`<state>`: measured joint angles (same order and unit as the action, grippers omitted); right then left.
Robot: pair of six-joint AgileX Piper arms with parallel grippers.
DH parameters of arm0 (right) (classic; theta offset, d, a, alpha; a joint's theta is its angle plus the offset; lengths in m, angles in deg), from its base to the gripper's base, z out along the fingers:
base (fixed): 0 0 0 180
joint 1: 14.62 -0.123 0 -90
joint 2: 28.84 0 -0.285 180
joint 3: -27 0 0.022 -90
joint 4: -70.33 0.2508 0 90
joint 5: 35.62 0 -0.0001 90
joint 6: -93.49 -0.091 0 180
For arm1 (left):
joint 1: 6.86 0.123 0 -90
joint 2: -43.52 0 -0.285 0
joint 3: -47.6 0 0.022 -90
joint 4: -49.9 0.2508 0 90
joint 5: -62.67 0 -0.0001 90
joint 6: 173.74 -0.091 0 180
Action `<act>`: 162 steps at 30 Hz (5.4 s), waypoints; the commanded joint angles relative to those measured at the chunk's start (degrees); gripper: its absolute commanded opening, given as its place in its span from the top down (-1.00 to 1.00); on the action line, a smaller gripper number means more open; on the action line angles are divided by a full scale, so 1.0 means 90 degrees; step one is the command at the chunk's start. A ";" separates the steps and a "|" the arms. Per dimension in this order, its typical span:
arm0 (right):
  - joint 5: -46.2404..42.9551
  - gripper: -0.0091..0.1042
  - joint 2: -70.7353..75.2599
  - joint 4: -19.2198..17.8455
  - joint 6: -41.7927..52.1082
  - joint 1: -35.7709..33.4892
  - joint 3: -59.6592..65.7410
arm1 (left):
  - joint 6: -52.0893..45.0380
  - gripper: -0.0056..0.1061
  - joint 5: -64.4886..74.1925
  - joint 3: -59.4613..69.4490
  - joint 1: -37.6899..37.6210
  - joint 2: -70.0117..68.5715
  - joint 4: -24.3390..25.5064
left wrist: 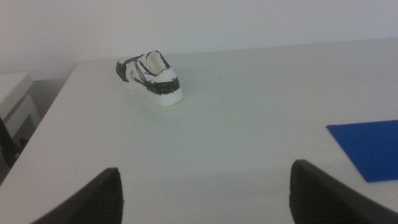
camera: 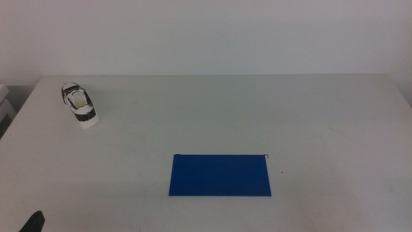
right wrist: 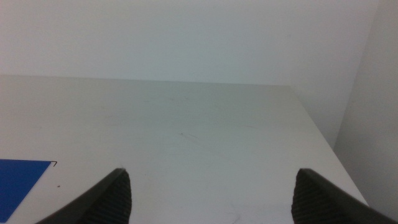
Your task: Use one arm to grab the shoe from the table and place it on the mat.
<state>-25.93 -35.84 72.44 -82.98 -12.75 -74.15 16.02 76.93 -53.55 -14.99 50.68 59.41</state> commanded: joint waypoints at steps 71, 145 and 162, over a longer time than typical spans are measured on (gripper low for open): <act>-0.0505 -0.33 0.0134 -0.0054 0.0080 -0.0021 -0.0061 | 0.3300 -0.71 0.4704 -1.1808 0.0154 1.1803 0.1693; -0.0505 -0.33 0.0134 -0.0054 0.0080 -0.0021 -0.0061 | 0.5044 -0.22 0.5338 -1.3837 0.0910 1.4835 0.0797; -0.0505 -0.33 0.0134 -0.0054 0.0080 -0.0021 -0.0061 | 0.5318 0.93 0.6714 -1.3804 0.0379 1.4171 0.1289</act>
<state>-25.93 -35.84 72.44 -82.98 -12.75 -74.15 63.00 132.80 -176.31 -10.63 183.79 68.54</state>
